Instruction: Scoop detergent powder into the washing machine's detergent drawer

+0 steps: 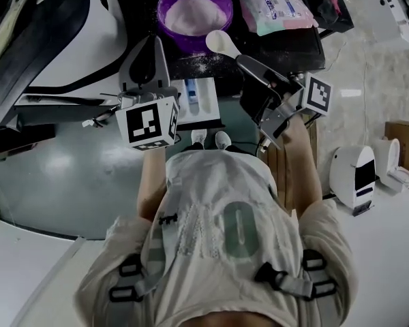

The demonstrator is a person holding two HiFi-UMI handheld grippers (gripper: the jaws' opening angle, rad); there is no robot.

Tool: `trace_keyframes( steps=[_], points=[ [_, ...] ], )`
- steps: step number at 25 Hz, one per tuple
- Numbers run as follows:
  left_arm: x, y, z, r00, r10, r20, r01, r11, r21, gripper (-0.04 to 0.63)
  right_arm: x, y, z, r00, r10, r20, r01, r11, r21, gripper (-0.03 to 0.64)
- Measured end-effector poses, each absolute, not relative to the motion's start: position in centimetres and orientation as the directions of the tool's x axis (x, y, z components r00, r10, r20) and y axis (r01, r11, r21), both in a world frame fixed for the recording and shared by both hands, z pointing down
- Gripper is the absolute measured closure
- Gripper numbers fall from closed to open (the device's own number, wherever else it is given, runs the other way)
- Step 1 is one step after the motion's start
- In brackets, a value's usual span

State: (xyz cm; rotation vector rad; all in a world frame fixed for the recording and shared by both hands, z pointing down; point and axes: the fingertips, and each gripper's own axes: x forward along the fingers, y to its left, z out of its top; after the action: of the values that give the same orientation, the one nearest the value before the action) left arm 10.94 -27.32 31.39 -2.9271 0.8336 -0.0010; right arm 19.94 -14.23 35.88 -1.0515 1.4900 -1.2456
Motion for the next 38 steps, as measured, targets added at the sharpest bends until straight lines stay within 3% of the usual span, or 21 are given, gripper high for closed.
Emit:
trace_keyframes(
  steps=[23,38],
  points=[
    [-0.1,-26.7,32.5,0.728,-0.685,-0.029,-0.684,-0.723,-0.092,0.575,8.2,-15.8,41.1,-0.52,-0.851,-0.068,0.041,0.055,-0.998,0.606],
    [-3.6,-27.4,34.7,0.662,-0.749,0.025,-0.746,-0.661,-0.075,0.575,6.5,-16.6,49.0,-0.58,-0.779,0.24,-0.248,-0.113,-0.962,0.606]
  ],
)
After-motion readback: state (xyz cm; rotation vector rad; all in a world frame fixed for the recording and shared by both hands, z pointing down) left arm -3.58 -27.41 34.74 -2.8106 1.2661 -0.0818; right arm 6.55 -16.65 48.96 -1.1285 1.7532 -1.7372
